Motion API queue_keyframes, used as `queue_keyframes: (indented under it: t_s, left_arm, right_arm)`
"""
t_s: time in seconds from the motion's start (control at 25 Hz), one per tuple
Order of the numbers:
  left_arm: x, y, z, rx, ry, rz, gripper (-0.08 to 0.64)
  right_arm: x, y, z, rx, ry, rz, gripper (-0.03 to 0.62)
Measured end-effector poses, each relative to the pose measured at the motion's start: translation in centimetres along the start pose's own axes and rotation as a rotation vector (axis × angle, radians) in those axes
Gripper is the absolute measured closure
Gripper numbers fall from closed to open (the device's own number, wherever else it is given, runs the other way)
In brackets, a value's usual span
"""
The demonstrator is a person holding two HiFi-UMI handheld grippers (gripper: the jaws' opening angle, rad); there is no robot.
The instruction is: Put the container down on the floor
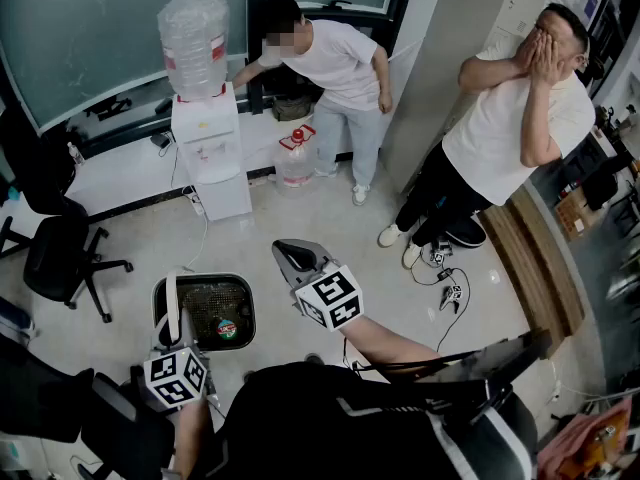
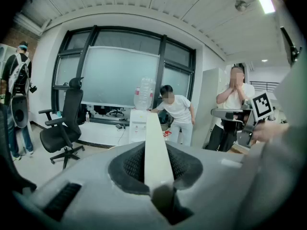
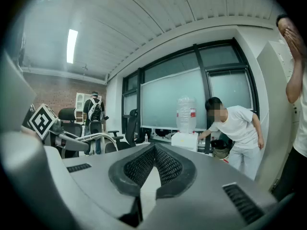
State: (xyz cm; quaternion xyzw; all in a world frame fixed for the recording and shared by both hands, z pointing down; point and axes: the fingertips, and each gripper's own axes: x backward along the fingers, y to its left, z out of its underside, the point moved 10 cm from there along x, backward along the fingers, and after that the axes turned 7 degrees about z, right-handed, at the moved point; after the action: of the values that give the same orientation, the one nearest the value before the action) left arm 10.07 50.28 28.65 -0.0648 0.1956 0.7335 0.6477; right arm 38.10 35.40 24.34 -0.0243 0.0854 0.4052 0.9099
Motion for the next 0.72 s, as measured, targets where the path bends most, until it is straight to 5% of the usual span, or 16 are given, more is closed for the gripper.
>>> queue_keyframes:
  t_s: [0.72]
  left_arm:
    - [-0.5,0.9,0.0,0.004,0.000,0.009,0.501]
  right_arm:
    - [-1.2,0.5,0.1,0.001,0.015,-0.018,0.588]
